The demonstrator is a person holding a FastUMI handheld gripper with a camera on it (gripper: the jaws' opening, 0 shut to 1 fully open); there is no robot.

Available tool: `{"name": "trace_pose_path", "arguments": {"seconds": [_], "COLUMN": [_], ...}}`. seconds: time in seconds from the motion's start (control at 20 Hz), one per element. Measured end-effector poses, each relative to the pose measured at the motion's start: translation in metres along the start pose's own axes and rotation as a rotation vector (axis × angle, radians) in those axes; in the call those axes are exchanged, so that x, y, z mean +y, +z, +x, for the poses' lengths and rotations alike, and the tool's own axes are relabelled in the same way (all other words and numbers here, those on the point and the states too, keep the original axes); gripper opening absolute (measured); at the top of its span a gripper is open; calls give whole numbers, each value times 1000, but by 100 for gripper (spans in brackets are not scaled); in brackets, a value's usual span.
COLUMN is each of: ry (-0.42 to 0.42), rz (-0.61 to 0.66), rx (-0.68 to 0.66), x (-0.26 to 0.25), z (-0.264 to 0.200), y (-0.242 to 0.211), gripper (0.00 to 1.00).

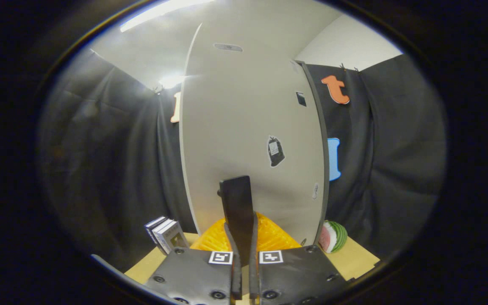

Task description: Open the shoe cabinet door, grab the shoes and put them into the shoe cabinet, then close the shoe cabinet door.

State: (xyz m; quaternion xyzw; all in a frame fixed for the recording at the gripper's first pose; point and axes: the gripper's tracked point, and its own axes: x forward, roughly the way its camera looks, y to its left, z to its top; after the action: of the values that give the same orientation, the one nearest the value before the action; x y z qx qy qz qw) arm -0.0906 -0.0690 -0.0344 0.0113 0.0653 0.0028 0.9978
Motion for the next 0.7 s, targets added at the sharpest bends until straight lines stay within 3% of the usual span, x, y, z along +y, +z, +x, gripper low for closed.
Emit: {"name": "trace_pose_path", "arguments": {"seconds": [0.7], "ry": [7], "rz": [-2], "rx": [54], "x": [-73], "z": [-52], "y": [9], "gripper": [8]}}
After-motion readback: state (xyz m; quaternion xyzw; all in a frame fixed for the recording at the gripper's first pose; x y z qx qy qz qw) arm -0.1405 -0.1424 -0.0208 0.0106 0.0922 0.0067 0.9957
